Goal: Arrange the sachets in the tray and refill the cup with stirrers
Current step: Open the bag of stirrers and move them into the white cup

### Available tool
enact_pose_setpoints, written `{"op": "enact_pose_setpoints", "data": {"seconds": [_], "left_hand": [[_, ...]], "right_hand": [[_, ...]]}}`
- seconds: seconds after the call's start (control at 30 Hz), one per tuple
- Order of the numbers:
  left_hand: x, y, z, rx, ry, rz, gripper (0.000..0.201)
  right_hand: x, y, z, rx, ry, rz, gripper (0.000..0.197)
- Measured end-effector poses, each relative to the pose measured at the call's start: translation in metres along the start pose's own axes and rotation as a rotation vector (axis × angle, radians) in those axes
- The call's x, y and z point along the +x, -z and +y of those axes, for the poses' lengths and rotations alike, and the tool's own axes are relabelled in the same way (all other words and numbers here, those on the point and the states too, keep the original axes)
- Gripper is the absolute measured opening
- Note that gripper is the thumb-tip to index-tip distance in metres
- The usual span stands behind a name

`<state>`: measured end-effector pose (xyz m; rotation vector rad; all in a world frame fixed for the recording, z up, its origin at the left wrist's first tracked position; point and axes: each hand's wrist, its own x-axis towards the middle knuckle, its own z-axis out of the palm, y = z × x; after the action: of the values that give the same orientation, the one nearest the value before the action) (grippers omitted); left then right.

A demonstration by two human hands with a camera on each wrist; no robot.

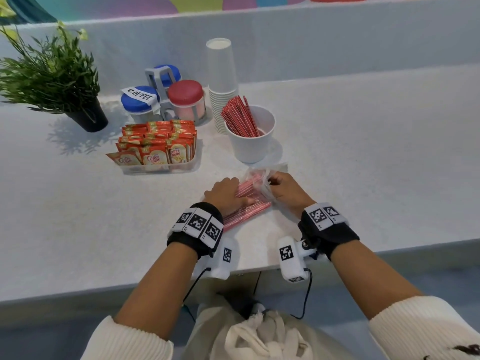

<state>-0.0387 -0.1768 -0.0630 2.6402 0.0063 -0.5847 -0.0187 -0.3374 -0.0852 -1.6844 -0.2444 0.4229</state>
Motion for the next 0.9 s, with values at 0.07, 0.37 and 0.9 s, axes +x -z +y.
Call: {"op": "enact_pose_setpoints", "data": {"seconds": [0.07, 0.37, 0.9], "left_hand": [[-0.001, -0.001, 0.000, 0.008, -0.002, -0.002, 0.054], [-0.001, 0.003, -0.007, -0.087, -0.017, -0.095, 0.053], [0.000, 0.015, -0.005, -0.022, -0.074, -0.163, 0.038]], "right_hand": [[0.000, -0.002, 0.006, 0.067, -0.027, 0.070, 0.018], [0.002, 0.021, -0.005, 0.002, -0.048, 0.078, 0.015], [0.012, 0.038, -0.022, 0.105, -0.080, 0.069, 0.011]]}}
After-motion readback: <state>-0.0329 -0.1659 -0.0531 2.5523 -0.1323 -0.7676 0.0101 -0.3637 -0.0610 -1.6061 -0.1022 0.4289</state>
